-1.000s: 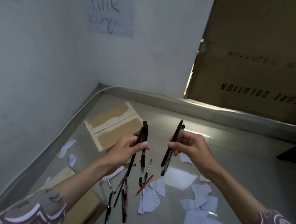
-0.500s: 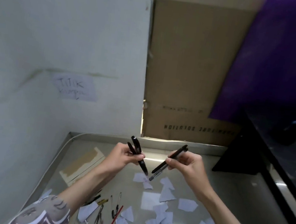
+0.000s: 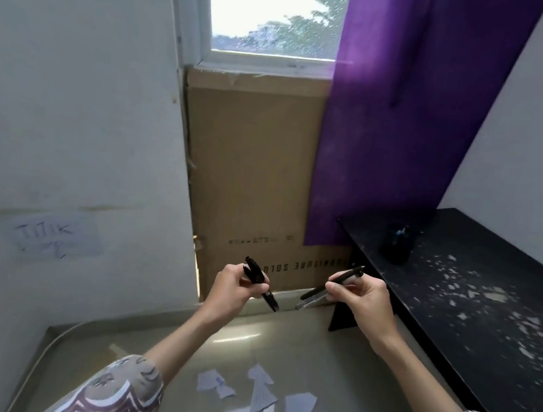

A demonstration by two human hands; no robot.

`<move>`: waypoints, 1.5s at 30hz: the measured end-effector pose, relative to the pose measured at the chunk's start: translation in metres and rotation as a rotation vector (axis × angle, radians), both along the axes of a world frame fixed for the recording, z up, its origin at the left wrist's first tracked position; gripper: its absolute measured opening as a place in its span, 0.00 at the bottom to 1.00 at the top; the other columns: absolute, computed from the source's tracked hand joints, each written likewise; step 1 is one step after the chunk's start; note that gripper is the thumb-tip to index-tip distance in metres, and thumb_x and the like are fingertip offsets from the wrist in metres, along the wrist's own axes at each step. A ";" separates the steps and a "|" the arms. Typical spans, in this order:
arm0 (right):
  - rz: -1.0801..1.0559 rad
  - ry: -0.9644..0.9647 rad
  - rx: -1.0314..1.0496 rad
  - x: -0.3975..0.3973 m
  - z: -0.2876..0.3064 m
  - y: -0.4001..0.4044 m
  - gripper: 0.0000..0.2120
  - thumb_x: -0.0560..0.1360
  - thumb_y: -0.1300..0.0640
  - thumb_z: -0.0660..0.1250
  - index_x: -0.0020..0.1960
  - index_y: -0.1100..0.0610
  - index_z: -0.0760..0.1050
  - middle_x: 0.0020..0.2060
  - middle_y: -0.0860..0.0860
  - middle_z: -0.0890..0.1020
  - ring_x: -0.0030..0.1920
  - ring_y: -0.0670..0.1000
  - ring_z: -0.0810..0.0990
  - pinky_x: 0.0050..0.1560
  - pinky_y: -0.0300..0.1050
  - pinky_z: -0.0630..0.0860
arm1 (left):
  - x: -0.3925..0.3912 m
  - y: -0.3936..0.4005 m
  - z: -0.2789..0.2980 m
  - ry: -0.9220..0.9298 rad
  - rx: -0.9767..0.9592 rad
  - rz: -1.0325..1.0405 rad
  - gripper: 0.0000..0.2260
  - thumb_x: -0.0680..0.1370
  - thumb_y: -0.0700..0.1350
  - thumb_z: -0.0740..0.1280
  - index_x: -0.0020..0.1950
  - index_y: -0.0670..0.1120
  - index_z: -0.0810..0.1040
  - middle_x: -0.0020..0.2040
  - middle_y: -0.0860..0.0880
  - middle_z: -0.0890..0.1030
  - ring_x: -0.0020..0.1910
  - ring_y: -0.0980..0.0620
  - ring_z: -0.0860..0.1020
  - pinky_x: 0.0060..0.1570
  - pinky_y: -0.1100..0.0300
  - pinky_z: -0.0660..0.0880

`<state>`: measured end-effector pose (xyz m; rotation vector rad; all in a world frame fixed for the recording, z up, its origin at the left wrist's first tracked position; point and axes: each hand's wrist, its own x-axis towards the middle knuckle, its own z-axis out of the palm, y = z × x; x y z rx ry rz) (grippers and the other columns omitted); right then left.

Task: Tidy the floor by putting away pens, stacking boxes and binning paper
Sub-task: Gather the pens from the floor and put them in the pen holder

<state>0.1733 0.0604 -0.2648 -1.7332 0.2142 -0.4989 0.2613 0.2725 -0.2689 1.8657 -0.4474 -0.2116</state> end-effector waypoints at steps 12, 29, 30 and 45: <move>-0.270 -0.106 0.207 0.024 0.018 -0.143 0.03 0.67 0.71 0.72 0.38 0.66 0.80 0.32 0.57 0.81 0.33 0.49 0.82 0.37 0.38 0.82 | 0.046 -0.161 0.048 -0.138 -0.075 0.028 0.06 0.69 0.35 0.72 0.38 0.45 0.82 0.30 0.54 0.80 0.28 0.64 0.75 0.31 0.75 0.70; -0.589 -0.062 0.022 0.164 -0.028 -0.368 0.11 0.70 0.64 0.72 0.35 0.49 0.78 0.31 0.47 0.82 0.35 0.48 0.83 0.43 0.39 0.78 | 0.181 -0.428 0.011 -0.080 0.050 0.008 0.04 0.72 0.32 0.69 0.45 0.38 0.81 0.39 0.48 0.80 0.37 0.60 0.76 0.35 0.78 0.69; -0.581 -0.044 -0.034 0.168 -0.032 -0.370 0.12 0.70 0.63 0.72 0.34 0.48 0.77 0.30 0.45 0.82 0.34 0.45 0.82 0.42 0.35 0.77 | 0.185 -0.436 0.007 -0.076 0.056 0.012 0.04 0.73 0.32 0.68 0.45 0.38 0.81 0.39 0.48 0.80 0.37 0.59 0.76 0.35 0.79 0.69; -0.289 0.248 -0.442 0.229 -0.096 -0.396 0.03 0.74 0.65 0.66 0.46 0.59 0.78 0.40 0.50 0.80 0.40 0.46 0.79 0.38 0.28 0.72 | 0.229 -0.510 -0.065 -0.063 0.354 -0.126 0.05 0.75 0.33 0.65 0.47 0.39 0.79 0.44 0.46 0.80 0.44 0.53 0.77 0.42 0.62 0.73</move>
